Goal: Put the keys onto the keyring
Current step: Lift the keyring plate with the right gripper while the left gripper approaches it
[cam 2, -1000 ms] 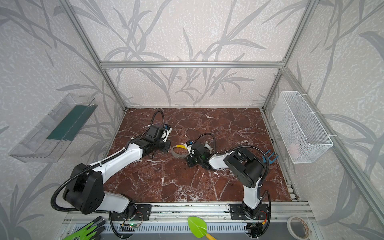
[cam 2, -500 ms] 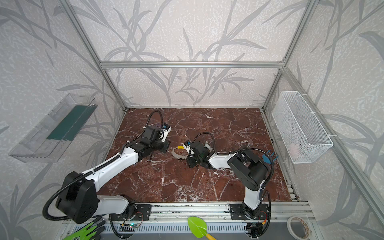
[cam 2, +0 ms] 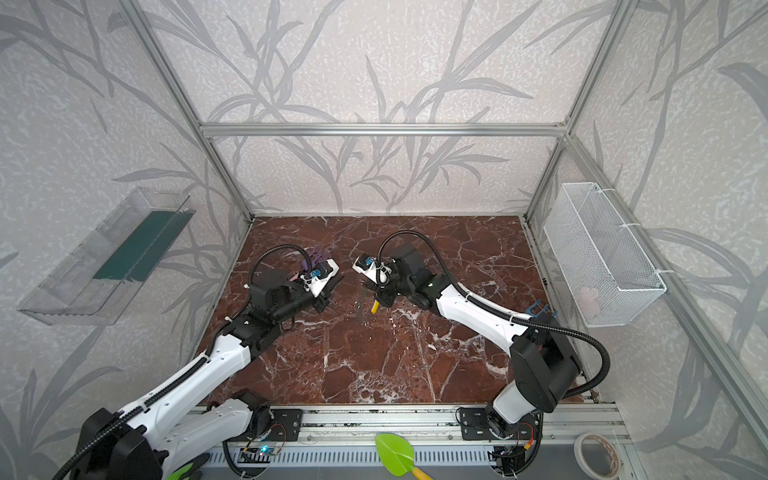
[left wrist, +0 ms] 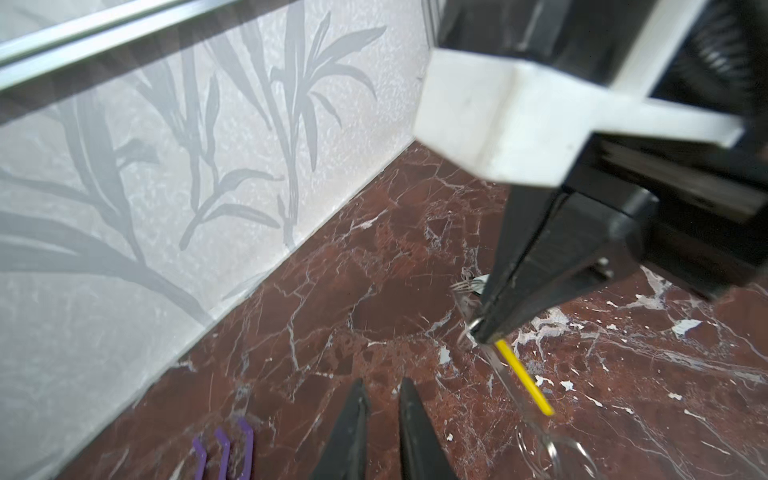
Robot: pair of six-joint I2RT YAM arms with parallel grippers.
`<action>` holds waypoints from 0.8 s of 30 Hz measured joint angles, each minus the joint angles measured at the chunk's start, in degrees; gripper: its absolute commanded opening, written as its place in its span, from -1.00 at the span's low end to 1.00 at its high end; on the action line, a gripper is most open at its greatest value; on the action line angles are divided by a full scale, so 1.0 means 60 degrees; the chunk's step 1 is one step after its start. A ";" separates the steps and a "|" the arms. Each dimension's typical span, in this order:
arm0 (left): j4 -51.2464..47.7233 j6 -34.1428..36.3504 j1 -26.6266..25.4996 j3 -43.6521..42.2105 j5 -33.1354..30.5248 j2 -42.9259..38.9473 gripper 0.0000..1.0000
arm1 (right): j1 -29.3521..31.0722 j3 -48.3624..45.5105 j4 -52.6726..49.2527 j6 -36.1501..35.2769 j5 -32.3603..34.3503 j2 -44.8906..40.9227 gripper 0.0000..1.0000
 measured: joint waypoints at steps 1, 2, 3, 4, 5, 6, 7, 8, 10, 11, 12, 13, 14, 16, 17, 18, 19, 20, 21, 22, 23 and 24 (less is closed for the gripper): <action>-0.0055 0.0193 0.0036 0.0102 0.0229 0.0000 -0.67 | -0.0087 0.0109 -0.0120 -0.0222 -0.0149 -0.0022 -1.00; -0.0200 0.0404 0.0066 0.0229 0.0492 0.0004 -0.68 | -0.0178 0.0273 -0.0288 -0.0495 -0.0306 -0.0036 -1.00; -0.0412 0.0627 0.0095 0.0382 0.0761 0.0015 -0.69 | -0.0233 0.0426 -0.0441 -0.0732 -0.0452 -0.0036 -1.00; -0.0568 0.0809 0.0113 0.0506 0.0962 0.0033 -0.69 | -0.0273 0.0557 -0.0583 -0.0969 -0.0586 -0.0036 -1.00; -0.0736 0.0987 0.0120 0.0637 0.1162 0.0058 -0.69 | -0.0313 0.0667 -0.0699 -0.1195 -0.0721 -0.0044 -1.00; -0.0922 0.1173 0.0120 0.0772 0.1377 0.0106 -0.69 | -0.0346 0.0739 -0.0787 -0.1417 -0.0845 -0.0062 -1.00; -0.1053 0.1315 0.0120 0.0871 0.1541 0.0149 -0.69 | -0.0375 0.0761 -0.0841 -0.1632 -0.0951 -0.0095 -1.00; -0.1137 0.1453 0.0120 0.0951 0.1683 0.0204 -0.69 | -0.0379 0.0761 -0.0878 -0.1792 -0.1031 -0.0135 -1.00; -0.1293 0.1705 0.0120 0.1045 0.1971 0.0335 -0.69 | -0.0426 0.0750 -0.0976 -0.2113 -0.1169 -0.0233 -1.00; -0.1370 0.1825 0.0120 0.1075 0.2102 0.0401 -0.68 | -0.0433 0.0714 -0.0965 -0.2229 -0.1220 -0.0291 -1.00; -0.1468 0.1923 0.0117 0.1107 0.2237 0.0470 -0.69 | -0.0437 0.0663 -0.0958 -0.2353 -0.1275 -0.0375 -1.00; -0.1504 0.2018 0.0117 0.1107 0.2339 0.0521 -0.69 | -0.0441 0.0616 -0.0951 -0.2441 -0.1311 -0.0437 -1.00; -0.1577 0.2087 0.0117 0.1107 0.2448 0.0565 -0.68 | -0.0437 0.0561 -0.0951 -0.2550 -0.1351 -0.0510 -1.00; -0.1701 0.2226 0.0106 0.1107 0.2623 0.0630 -0.66 | -0.0437 0.0495 -0.0940 -0.2688 -0.1439 -0.0605 -1.00; -0.1727 0.2295 0.0098 0.1107 0.2688 0.0656 -0.64 | -0.0437 0.0452 -0.0925 -0.2769 -0.1486 -0.0656 -1.00; -0.1752 0.2361 0.0091 0.1107 0.2743 0.0674 -0.62 | -0.0437 0.0382 -0.0911 -0.2852 -0.1541 -0.0729 -1.00; -0.1770 0.2401 0.0076 0.1107 0.2772 0.0688 -0.60 | -0.0437 0.0317 -0.0885 -0.2918 -0.1592 -0.0794 -1.00; -0.1778 0.2452 0.0040 0.1107 0.2787 0.0703 -0.58 | -0.0437 0.0226 -0.0841 -0.2969 -0.1617 -0.0874 -1.00; -0.1774 0.2488 0.0029 0.1107 0.2790 0.0725 -0.56 | -0.0437 0.0146 -0.0805 -0.3020 -0.1650 -0.0943 -1.00; -0.1770 0.2510 0.0011 0.1111 0.2790 0.0747 -0.54 | -0.0437 0.0066 -0.0758 -0.3060 -0.1665 -0.1013 -1.00; -0.1767 0.2528 -0.0029 0.1129 0.2787 0.0794 -0.53 | -0.0441 -0.0011 -0.0736 -0.3133 -0.1672 -0.1082 -1.00; -0.1767 0.2532 -0.0076 0.1162 0.2783 0.0852 -0.52 | -0.0441 -0.0098 -0.0681 -0.3191 -0.1679 -0.1140 -1.00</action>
